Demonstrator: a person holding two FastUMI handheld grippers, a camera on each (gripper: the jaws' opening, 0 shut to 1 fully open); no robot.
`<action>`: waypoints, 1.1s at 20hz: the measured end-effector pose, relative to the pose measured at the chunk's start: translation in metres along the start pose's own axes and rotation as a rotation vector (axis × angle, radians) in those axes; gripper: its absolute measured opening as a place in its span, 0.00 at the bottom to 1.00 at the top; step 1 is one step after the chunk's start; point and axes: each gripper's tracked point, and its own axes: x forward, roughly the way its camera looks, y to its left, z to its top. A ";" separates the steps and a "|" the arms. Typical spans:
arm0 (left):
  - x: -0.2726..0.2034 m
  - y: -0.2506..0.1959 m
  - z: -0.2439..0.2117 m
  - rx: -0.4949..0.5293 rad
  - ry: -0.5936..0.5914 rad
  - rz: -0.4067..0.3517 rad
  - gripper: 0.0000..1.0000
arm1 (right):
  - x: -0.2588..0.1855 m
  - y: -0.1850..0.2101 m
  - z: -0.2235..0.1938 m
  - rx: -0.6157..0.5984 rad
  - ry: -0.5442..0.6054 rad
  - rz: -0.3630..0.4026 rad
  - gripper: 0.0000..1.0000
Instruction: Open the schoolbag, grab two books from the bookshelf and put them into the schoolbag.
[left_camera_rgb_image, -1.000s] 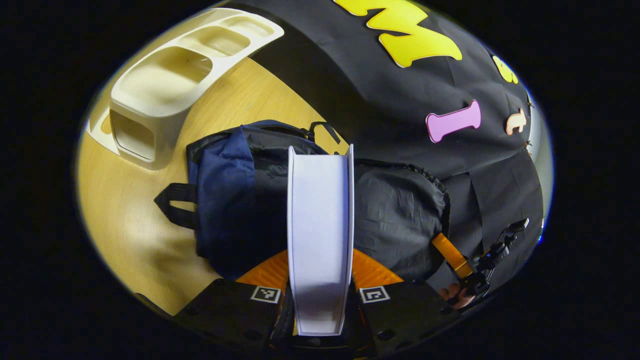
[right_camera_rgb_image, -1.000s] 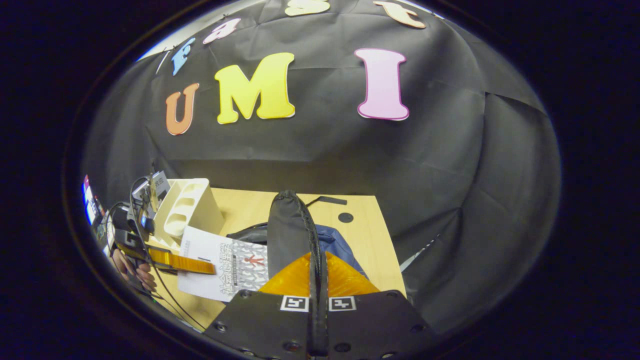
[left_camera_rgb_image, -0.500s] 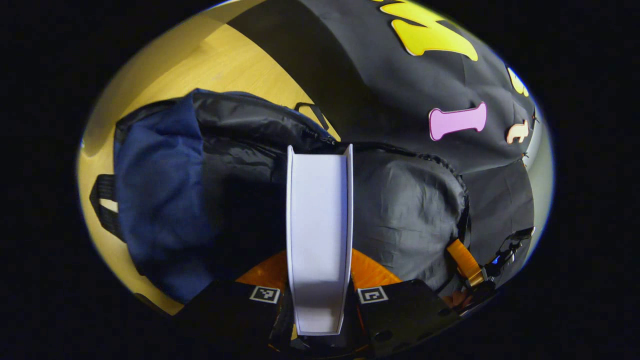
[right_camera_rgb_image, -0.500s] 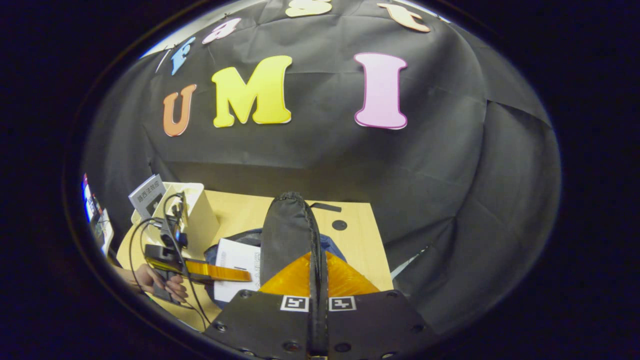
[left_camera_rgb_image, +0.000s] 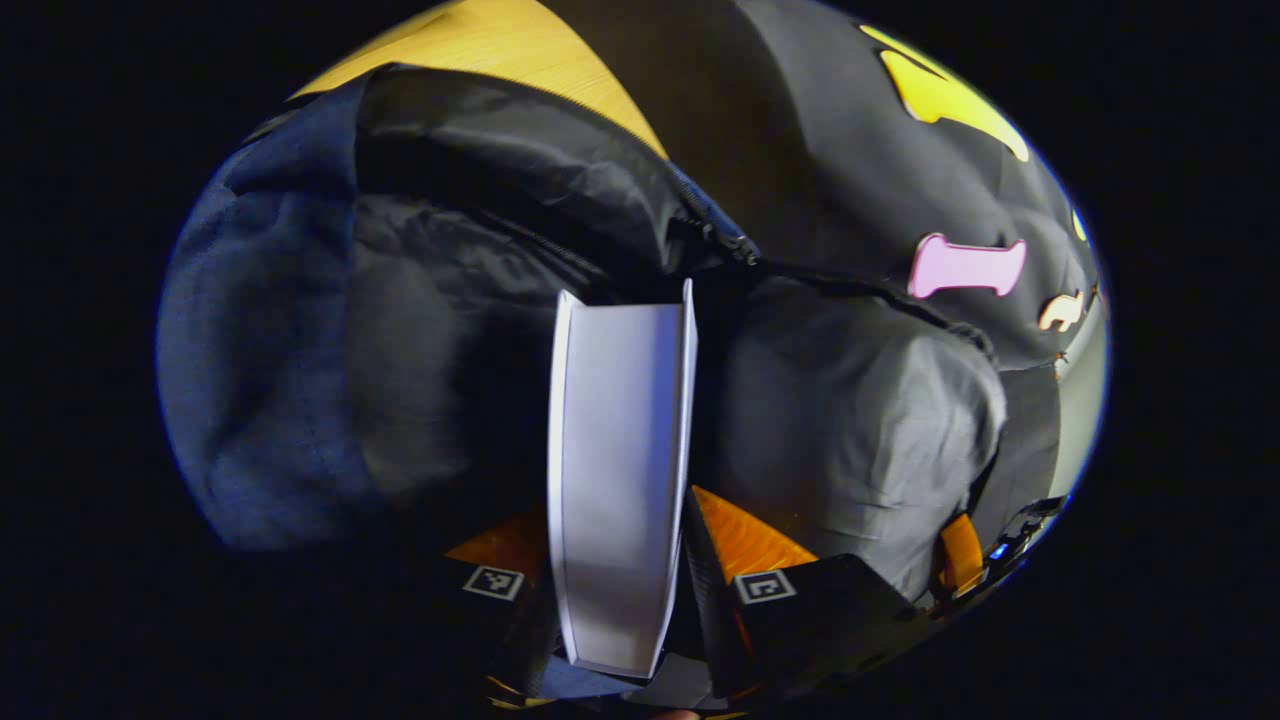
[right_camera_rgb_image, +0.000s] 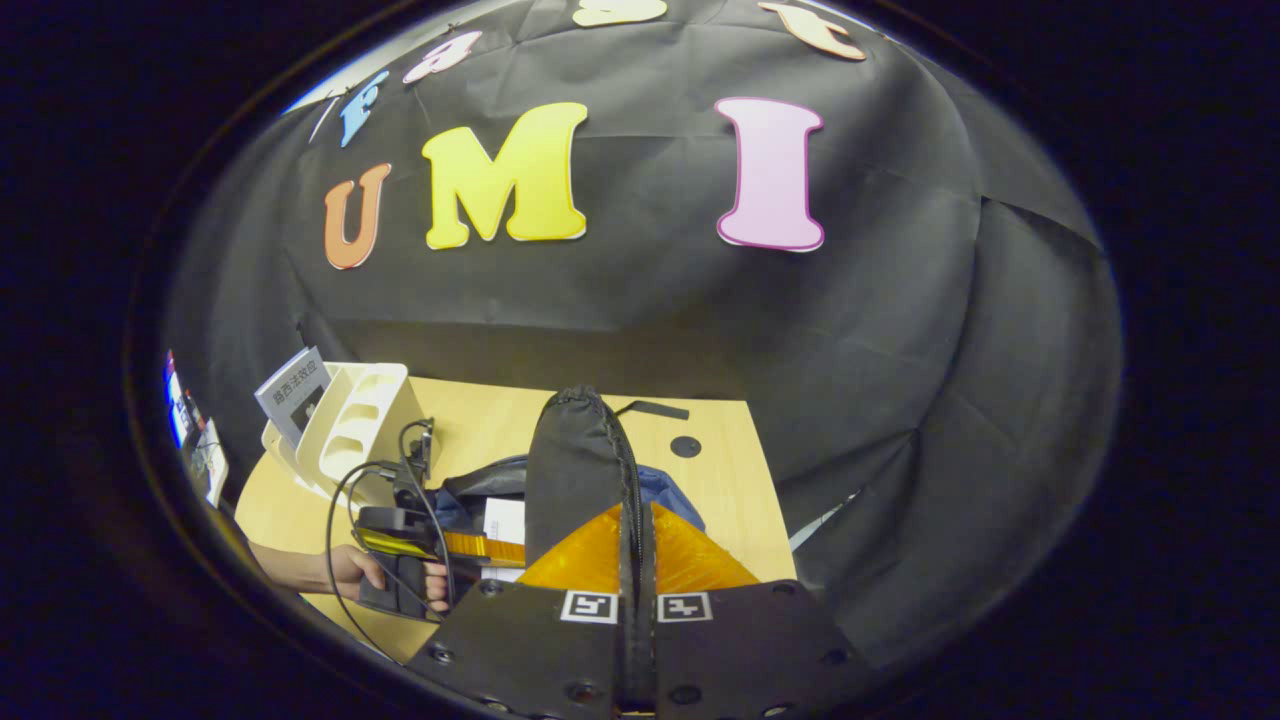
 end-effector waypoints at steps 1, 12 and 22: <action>0.001 0.007 -0.001 0.010 0.010 0.045 0.72 | 0.001 0.001 -0.001 0.001 0.004 0.001 0.00; -0.099 0.002 -0.031 0.226 0.112 0.538 0.96 | 0.003 0.018 -0.007 -0.008 0.017 0.014 0.00; -0.307 -0.050 0.031 0.707 -0.287 0.849 0.97 | -0.005 0.029 -0.014 0.012 -0.008 0.018 0.00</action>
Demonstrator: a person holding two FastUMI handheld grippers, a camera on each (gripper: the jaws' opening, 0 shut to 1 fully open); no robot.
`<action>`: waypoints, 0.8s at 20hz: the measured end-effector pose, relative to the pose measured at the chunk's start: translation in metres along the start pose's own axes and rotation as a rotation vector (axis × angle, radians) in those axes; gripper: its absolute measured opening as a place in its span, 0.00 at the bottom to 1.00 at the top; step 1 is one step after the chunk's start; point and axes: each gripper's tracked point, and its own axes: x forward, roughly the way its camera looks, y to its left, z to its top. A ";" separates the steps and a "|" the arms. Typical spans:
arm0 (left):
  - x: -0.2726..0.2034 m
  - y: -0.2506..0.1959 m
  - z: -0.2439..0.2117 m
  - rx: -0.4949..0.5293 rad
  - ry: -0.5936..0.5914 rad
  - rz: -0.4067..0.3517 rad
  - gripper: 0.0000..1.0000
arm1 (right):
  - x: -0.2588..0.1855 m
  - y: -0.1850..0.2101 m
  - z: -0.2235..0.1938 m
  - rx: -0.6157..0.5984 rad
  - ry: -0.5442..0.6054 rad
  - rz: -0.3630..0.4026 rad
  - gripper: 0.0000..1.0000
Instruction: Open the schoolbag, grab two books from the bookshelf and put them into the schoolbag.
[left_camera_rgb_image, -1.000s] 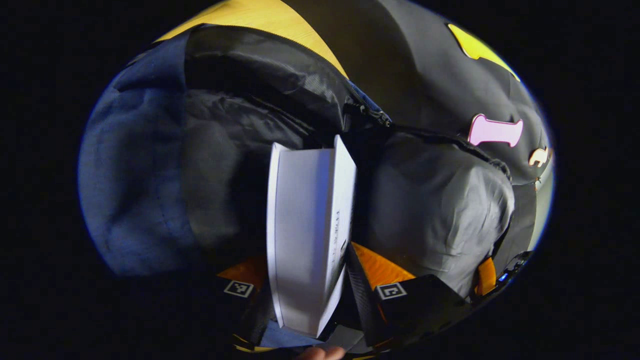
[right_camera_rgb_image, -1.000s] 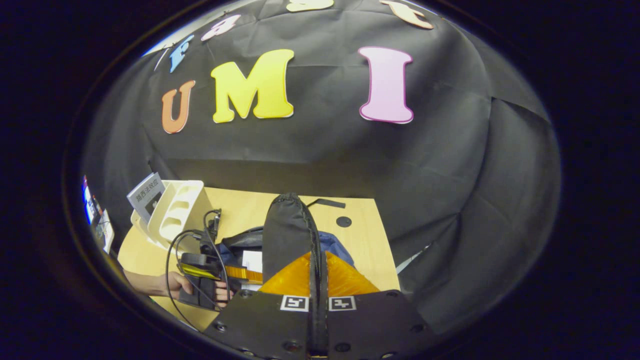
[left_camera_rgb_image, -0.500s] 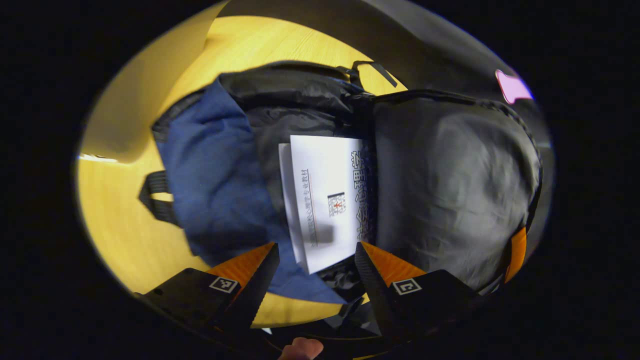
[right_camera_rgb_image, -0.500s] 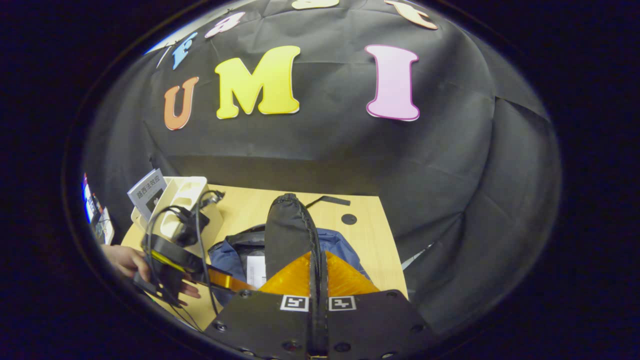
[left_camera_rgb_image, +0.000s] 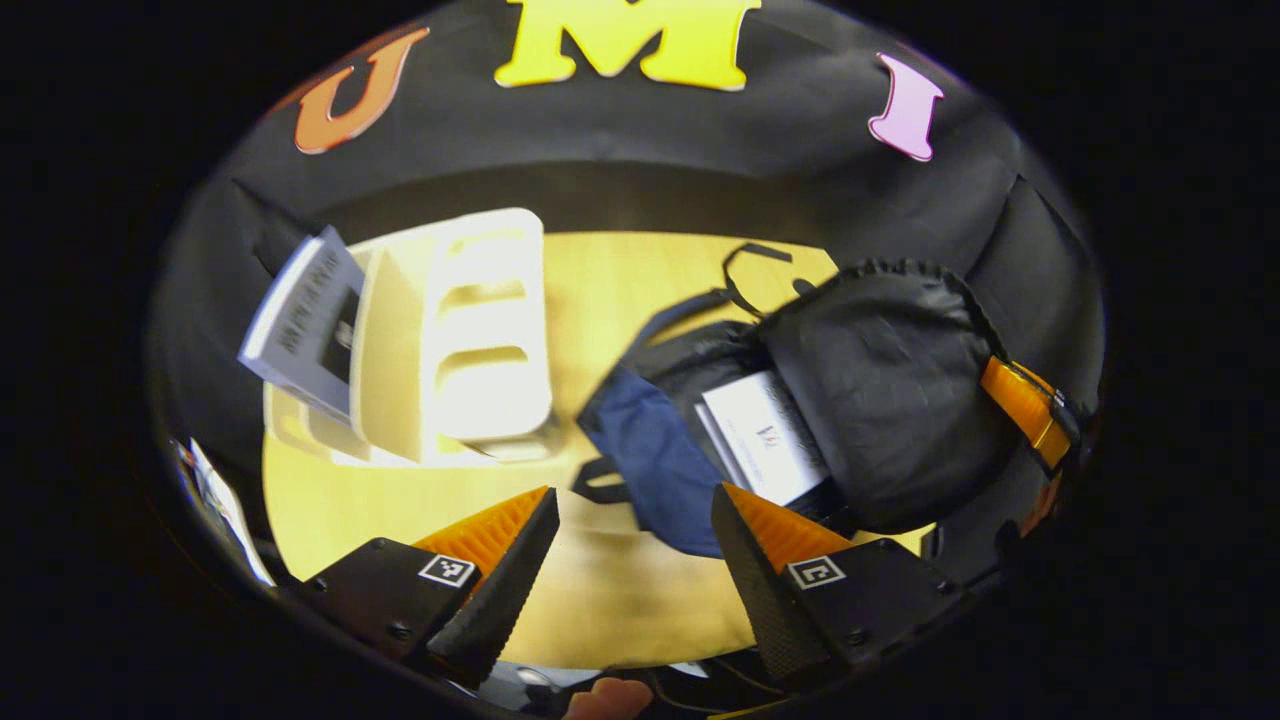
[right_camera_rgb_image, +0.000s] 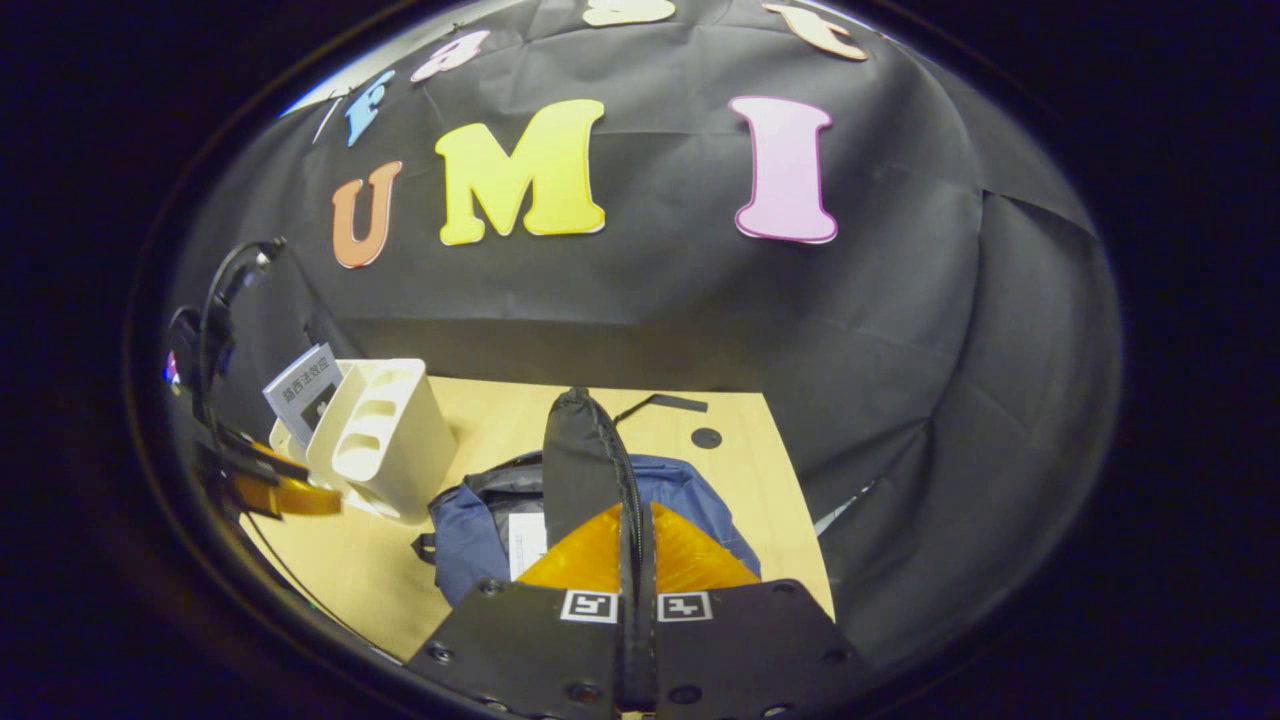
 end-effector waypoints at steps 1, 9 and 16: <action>-0.008 0.017 0.011 0.010 -0.036 0.033 0.97 | -0.001 0.000 -0.001 -0.003 -0.001 -0.003 0.00; -0.058 0.147 0.077 -0.029 -0.141 0.185 0.98 | 0.000 0.003 0.000 -0.037 -0.011 -0.021 0.00; -0.018 0.217 0.110 -0.123 0.000 0.128 0.98 | 0.002 0.008 -0.003 -0.020 -0.003 -0.044 0.00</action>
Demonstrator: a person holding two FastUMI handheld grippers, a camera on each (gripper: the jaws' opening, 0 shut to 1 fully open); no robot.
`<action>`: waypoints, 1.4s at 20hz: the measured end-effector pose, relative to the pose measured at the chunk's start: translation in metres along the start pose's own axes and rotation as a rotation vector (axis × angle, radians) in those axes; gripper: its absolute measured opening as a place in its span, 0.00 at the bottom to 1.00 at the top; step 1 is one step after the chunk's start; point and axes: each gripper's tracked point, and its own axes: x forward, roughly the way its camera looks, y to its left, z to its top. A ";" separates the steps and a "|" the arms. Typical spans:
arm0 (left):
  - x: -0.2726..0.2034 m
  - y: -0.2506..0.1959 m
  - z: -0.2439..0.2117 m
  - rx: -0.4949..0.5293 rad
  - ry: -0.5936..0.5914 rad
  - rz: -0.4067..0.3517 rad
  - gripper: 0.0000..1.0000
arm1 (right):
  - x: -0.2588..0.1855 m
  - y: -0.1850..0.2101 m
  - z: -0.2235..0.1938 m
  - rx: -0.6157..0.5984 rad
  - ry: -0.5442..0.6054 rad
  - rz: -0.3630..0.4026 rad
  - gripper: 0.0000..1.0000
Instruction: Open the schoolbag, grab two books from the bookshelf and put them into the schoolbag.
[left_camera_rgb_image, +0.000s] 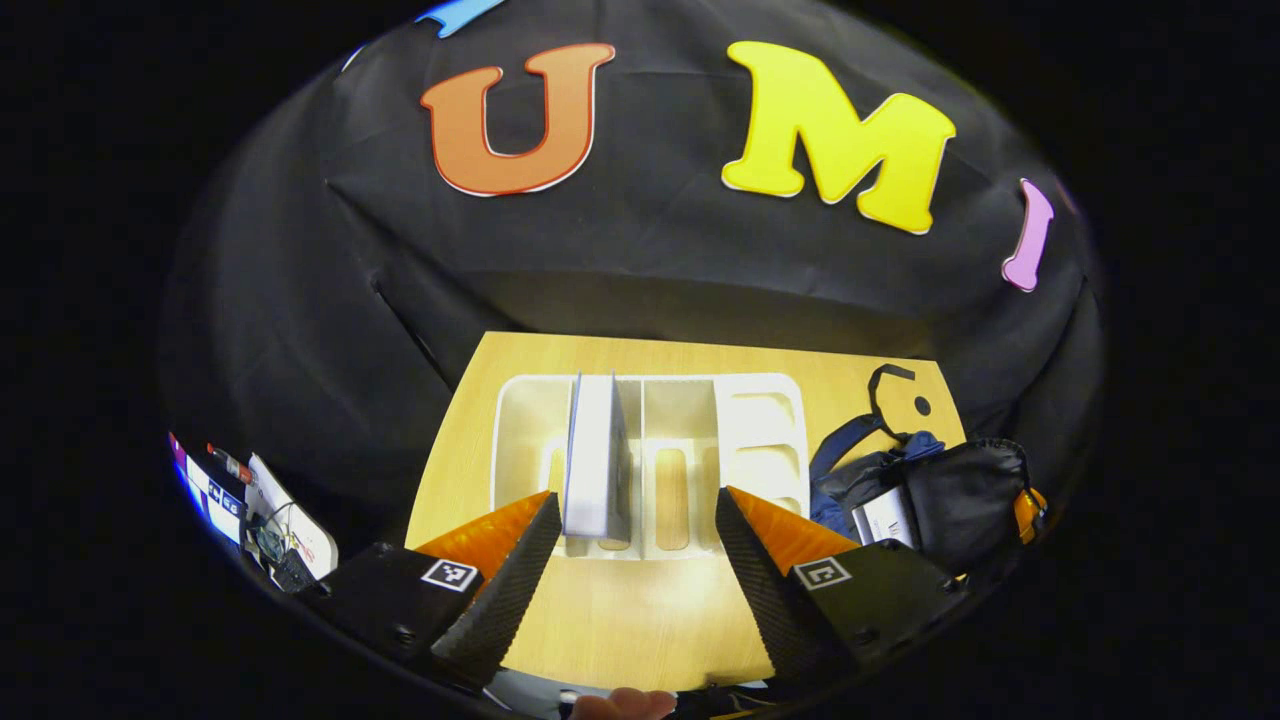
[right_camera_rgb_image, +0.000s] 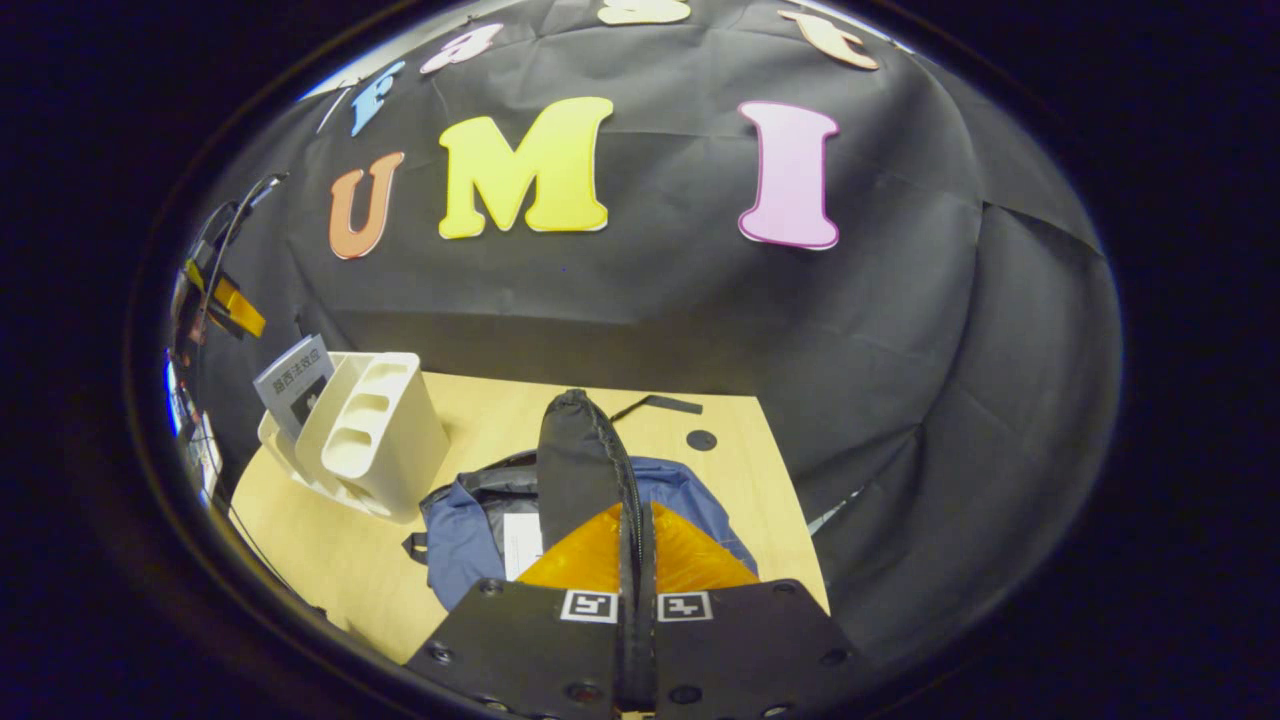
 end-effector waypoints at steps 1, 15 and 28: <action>0.009 0.007 -0.001 0.012 0.040 0.001 0.98 | 0.000 0.000 0.000 0.001 0.001 -0.005 0.00; 0.101 0.027 -0.026 -0.005 0.353 -0.057 0.98 | 0.001 -0.007 -0.005 0.037 0.024 -0.068 0.00; 0.132 0.035 -0.042 -0.033 0.483 -0.044 0.77 | 0.002 -0.008 -0.005 0.043 0.035 -0.094 0.00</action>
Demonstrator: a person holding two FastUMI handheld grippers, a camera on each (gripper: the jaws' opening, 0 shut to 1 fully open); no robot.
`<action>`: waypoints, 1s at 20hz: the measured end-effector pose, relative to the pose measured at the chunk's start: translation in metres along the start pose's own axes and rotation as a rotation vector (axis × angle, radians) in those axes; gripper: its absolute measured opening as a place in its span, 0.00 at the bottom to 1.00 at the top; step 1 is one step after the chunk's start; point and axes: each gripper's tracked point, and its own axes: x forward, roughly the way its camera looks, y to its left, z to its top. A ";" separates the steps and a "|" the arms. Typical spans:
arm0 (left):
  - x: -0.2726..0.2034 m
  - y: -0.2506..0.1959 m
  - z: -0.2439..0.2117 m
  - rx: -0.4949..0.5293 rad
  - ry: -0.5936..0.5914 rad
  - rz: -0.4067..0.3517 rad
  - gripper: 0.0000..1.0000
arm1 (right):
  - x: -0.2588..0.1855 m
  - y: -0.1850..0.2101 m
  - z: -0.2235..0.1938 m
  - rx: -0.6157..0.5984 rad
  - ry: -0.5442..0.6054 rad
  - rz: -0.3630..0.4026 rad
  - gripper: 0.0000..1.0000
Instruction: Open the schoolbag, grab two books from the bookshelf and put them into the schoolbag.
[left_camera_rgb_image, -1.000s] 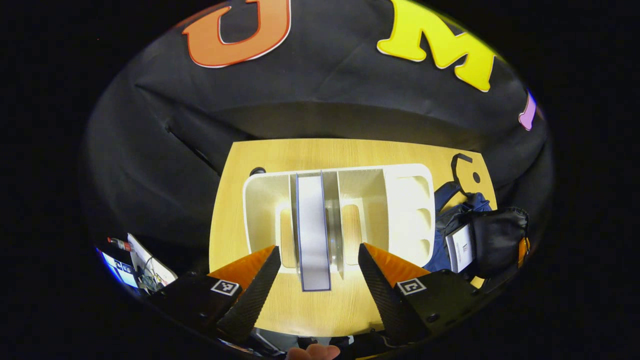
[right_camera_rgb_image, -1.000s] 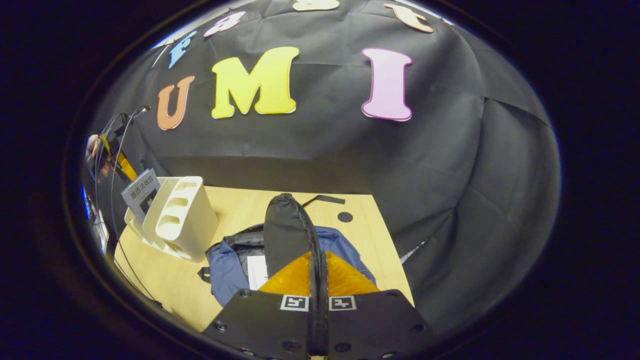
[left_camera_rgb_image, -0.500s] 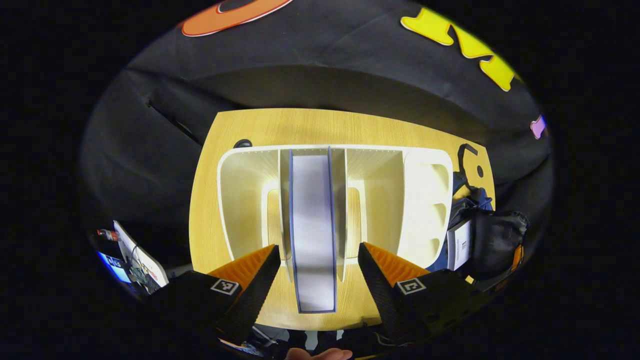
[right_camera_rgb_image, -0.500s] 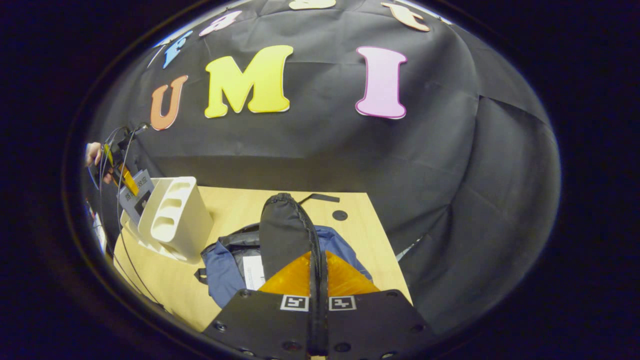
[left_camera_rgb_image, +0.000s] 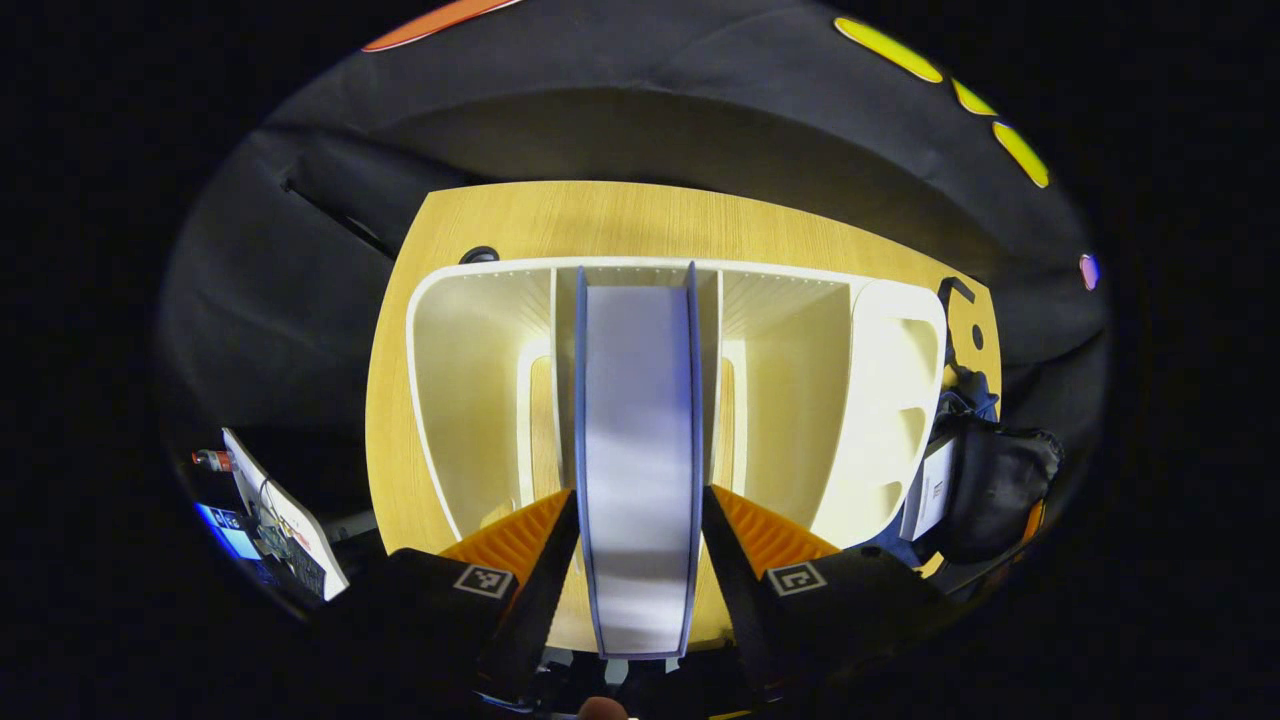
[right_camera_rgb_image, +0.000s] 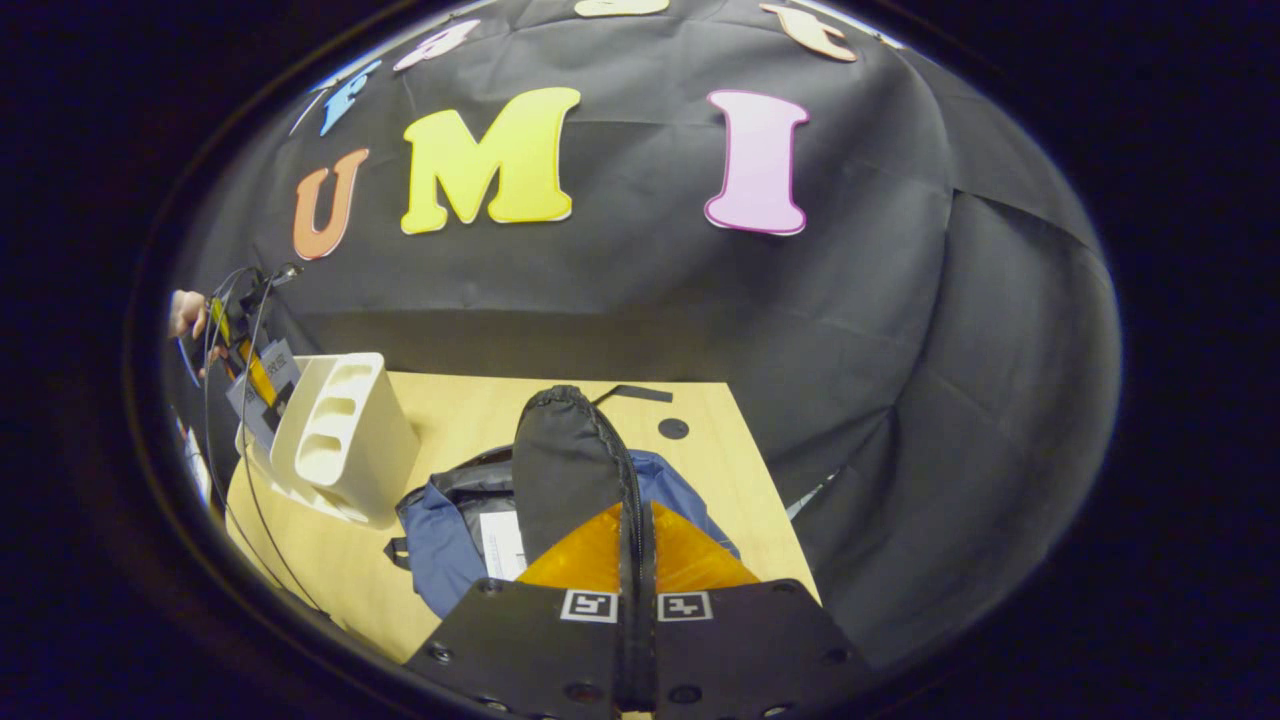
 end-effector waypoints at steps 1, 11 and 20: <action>0.003 0.001 0.001 0.002 0.000 0.006 0.72 | 0.000 0.000 0.000 -0.001 0.000 -0.001 0.00; 0.000 0.006 -0.009 -0.036 0.039 0.048 0.46 | 0.003 0.001 -0.002 0.008 -0.002 0.012 0.00; -0.087 -0.003 -0.044 -0.035 -0.064 0.022 0.43 | 0.003 0.004 -0.005 -0.018 -0.014 0.044 0.00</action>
